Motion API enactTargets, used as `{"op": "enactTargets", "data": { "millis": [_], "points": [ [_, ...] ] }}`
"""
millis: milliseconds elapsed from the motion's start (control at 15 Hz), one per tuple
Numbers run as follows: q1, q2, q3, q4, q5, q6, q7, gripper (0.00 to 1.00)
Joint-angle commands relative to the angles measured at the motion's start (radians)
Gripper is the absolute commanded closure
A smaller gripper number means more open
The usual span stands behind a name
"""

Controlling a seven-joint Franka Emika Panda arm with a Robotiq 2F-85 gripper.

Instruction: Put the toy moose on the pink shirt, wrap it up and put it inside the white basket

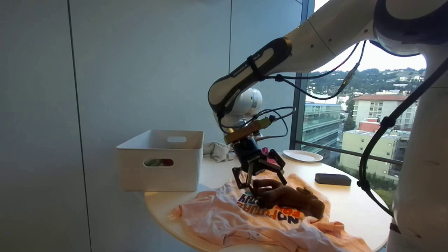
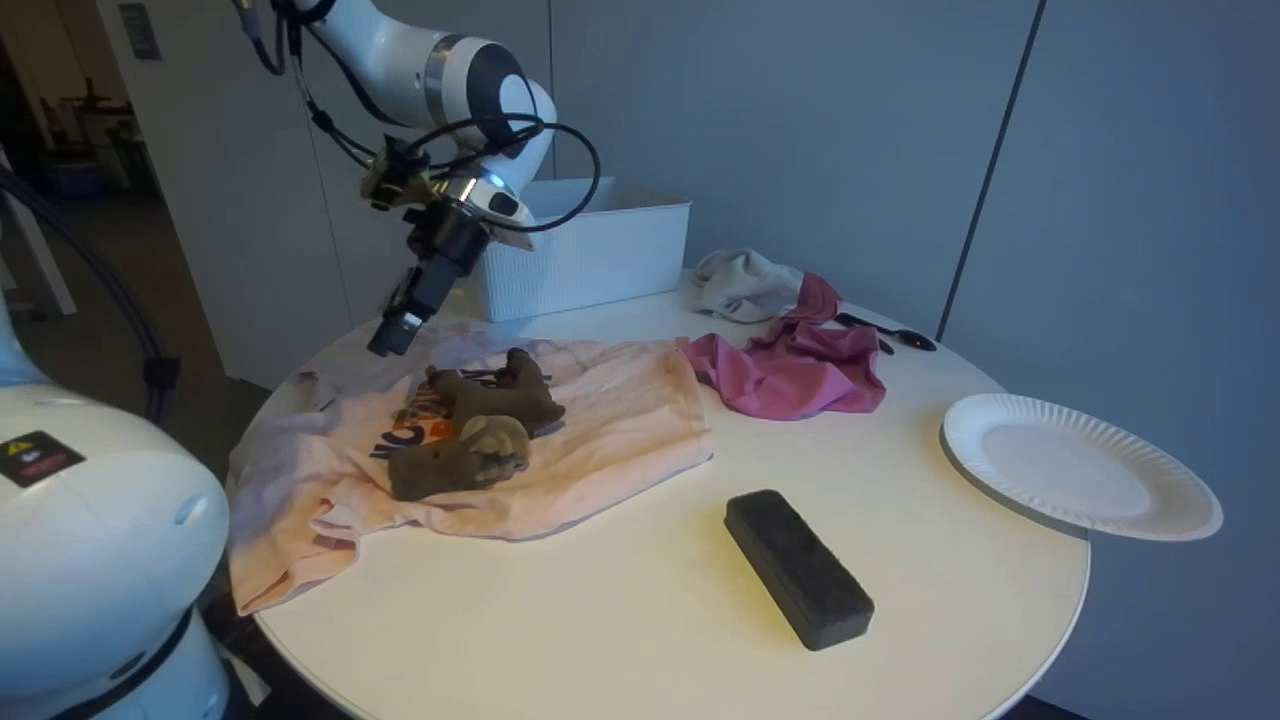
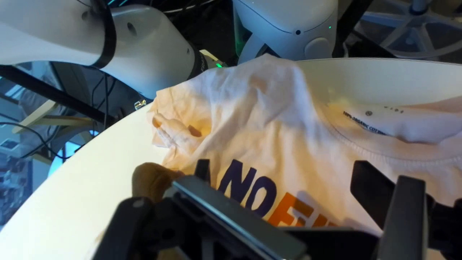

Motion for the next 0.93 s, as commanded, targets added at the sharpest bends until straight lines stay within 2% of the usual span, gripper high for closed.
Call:
{"op": "enactTargets", "data": {
  "millis": [0,133,600,667,867],
  "points": [
    [0.024,0.019,0.013,-0.007,-0.013,0.008,0.001,0.0],
    [0.045,0.045,0.027,-0.009,-0.024,0.013,0.001,0.0],
    [0.038,0.048,0.02,-0.007,-0.028,0.013,0.001,0.0],
    [0.05,0.06,0.033,0.014,-0.078,0.051,-0.047,0.0],
    [0.101,0.116,0.077,0.105,-0.172,0.091,-0.036,0.0]
  ]
}}
